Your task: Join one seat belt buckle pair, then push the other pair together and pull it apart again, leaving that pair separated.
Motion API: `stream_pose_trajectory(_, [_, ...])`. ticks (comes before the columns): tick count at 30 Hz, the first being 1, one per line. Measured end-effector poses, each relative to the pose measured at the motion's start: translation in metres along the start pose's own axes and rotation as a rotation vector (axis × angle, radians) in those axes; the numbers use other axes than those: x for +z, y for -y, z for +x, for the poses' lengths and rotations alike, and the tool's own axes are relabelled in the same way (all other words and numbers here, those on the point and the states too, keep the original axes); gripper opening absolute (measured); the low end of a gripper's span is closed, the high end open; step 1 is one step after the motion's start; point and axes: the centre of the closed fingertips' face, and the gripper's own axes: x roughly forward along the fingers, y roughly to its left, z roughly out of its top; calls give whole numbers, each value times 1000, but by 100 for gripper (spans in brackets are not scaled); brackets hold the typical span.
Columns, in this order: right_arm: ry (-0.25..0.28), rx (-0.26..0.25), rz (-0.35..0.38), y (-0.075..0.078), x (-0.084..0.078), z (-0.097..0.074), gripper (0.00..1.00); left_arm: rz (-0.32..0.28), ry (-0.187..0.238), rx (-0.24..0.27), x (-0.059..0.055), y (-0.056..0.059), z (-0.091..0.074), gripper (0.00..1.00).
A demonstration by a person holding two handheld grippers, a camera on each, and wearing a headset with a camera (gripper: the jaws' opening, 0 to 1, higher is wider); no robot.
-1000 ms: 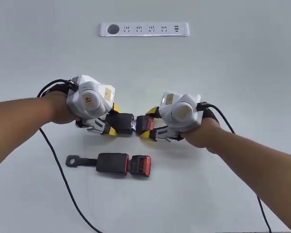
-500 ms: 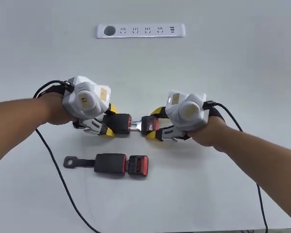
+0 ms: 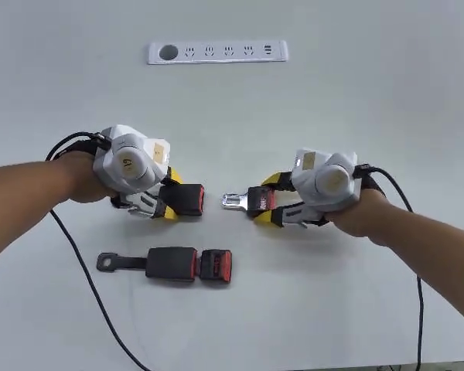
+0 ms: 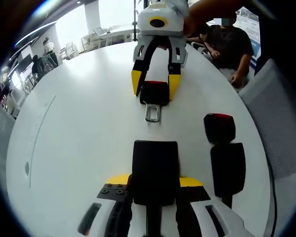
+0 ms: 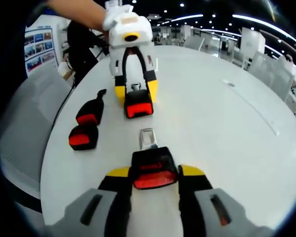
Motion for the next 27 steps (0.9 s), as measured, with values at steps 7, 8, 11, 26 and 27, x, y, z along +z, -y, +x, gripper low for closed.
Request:
stream_pose_trajectory(7, [-21,-20,-8,5,-18,-17,36,0,-4,0,0,0,0,35])
stream_pose_trajectory(8, [-20,-25,-10,6,-18,-18,36,-1,-5,0,0,0,0,35])
stream_pose_trajectory(11, [-19,-25,-7,7,-26,-26,36,-3,-4,2,0,0,0,35])
stream_pose_trajectory(26, [-40,-27,25,12,-50,-52,37,-8,-14,4,0,1,0,35])
stream_pose_trajectory(27, [-38,-26,24,13,-52,-53,37,-8,-14,4,0,1,0,35])
